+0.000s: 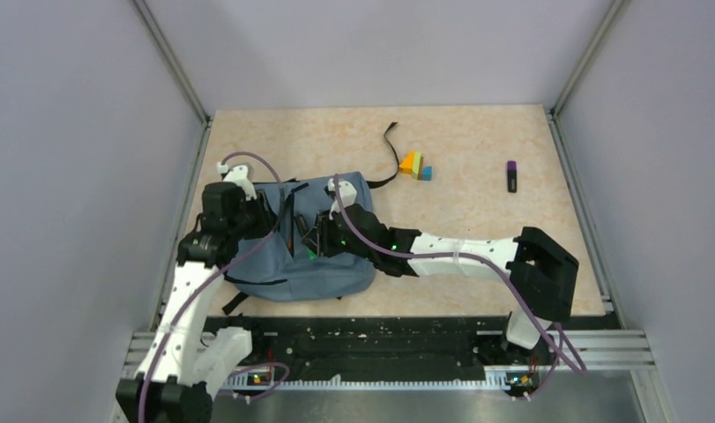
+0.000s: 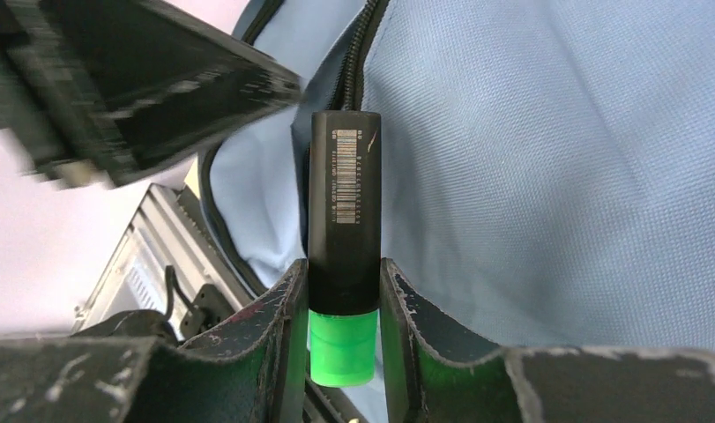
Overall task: Pack the student bag
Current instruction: Pick up the stationery from the center of the board.
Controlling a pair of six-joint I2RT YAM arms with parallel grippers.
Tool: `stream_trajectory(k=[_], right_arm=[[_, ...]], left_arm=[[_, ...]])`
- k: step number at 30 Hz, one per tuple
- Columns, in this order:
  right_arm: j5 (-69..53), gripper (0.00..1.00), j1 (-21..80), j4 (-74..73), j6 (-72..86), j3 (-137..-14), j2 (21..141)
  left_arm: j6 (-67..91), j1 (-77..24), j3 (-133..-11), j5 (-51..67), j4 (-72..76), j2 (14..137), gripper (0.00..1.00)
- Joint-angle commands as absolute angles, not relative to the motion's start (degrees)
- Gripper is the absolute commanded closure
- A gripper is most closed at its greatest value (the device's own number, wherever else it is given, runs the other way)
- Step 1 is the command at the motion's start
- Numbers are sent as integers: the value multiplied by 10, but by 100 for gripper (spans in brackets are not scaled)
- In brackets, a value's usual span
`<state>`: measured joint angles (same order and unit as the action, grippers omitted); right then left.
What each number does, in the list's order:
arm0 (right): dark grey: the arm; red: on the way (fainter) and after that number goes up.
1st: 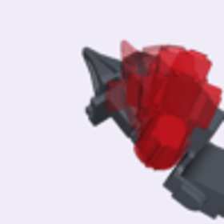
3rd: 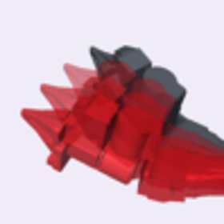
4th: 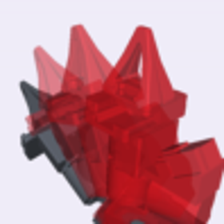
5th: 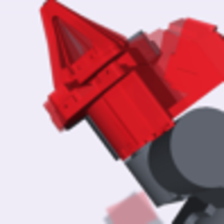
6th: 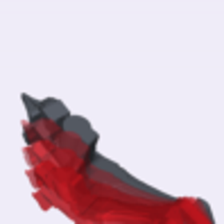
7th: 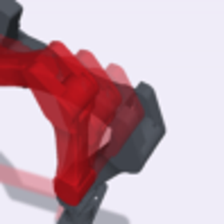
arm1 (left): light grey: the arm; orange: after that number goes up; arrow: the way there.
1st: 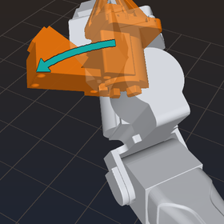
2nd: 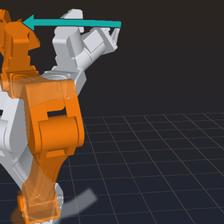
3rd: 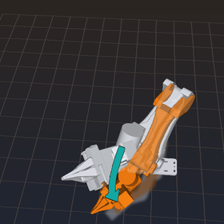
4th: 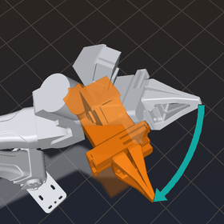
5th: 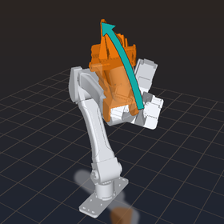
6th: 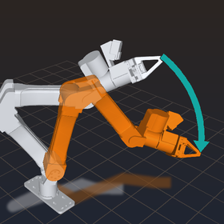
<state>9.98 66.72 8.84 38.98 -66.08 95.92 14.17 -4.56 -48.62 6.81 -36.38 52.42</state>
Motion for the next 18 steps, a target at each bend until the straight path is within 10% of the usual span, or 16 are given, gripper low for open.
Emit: stream_trajectory(k=[1,18], right_arm=[[122,100,675,159,355,-683,967],[132,100,698,245,274,-647,952]], left_arm=[[167,-43,-467,82,-267,401,52],[372,-44,-388,261,-166,352,47]])
